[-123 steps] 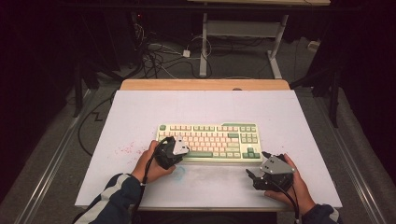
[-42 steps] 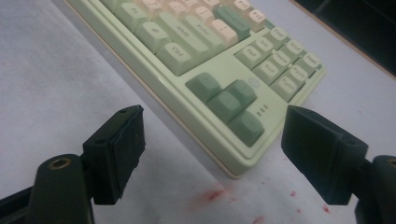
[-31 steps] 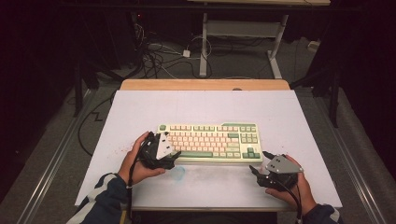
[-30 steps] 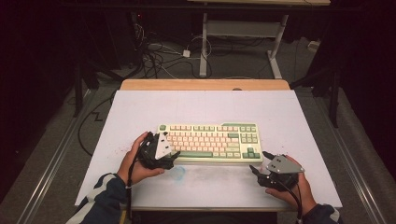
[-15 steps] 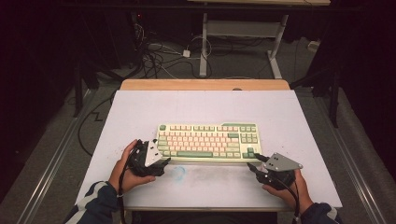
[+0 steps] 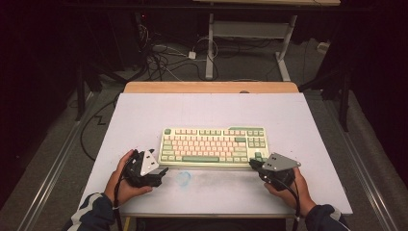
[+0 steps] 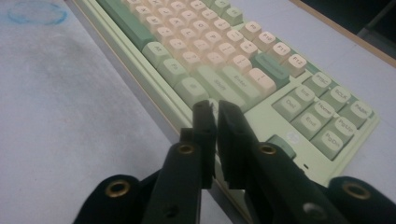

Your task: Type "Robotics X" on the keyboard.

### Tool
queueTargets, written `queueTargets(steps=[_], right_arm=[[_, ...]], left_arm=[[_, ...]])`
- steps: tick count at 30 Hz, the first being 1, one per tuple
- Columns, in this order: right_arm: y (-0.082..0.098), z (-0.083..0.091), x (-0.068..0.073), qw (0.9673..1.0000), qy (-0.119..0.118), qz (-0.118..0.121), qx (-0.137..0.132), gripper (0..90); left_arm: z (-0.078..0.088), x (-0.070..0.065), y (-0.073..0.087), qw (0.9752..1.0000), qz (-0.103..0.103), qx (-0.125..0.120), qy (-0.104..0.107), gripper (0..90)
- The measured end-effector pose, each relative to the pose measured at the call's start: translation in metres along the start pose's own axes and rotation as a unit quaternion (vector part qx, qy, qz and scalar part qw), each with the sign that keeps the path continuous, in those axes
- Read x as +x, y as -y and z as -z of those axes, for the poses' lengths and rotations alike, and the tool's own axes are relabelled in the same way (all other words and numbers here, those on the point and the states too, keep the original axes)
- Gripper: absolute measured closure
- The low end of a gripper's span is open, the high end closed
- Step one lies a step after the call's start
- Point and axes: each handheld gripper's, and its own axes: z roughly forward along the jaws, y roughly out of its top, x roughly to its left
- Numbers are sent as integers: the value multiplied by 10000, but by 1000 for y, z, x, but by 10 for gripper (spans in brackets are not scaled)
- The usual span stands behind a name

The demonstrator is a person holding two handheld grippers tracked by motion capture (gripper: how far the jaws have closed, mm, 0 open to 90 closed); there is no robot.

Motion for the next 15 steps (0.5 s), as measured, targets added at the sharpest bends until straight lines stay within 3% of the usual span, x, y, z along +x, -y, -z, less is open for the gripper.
queueTargets(steps=[10,15], right_arm=[[-20,-26,-11,9997,-84,-26,236,900],[-27,-41,-11,9992,-174,10,367,900]], left_arm=[[-1,8,-1,9997,203,57,-99,199],[-1,8,-1,9997,188,69,-125,199]])
